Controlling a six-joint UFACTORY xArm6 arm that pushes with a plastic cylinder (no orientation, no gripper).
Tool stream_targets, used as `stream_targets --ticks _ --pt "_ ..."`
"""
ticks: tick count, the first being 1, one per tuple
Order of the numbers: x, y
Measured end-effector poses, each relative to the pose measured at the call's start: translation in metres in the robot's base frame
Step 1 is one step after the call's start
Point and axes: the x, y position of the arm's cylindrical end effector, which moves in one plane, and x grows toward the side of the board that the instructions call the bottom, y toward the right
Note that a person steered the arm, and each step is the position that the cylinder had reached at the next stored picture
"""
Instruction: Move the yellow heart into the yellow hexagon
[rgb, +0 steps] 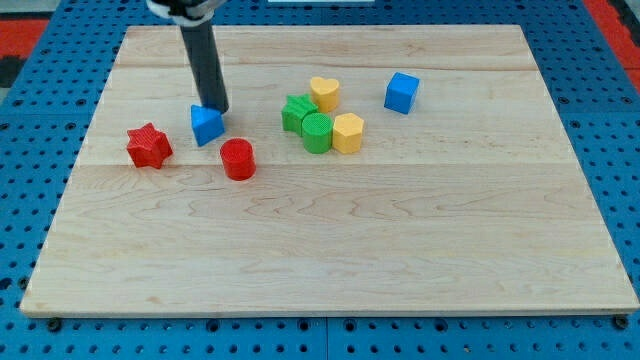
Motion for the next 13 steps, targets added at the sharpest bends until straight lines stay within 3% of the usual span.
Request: stream_targets --ticks 1,2,3,5,6,7,8,9,11,13 --pt "0.003 -0.028" --pt "-0.023 0.03" --pt "-0.028 0.134" --pt "-0.133 0.11" --pt "-0.12 0.158" --pt "-0.069 0.175" --pt "-0.094 0.212" --pt "-0.091 0.231" --pt "-0.053 0.171" --pt "-0.083 0.209"
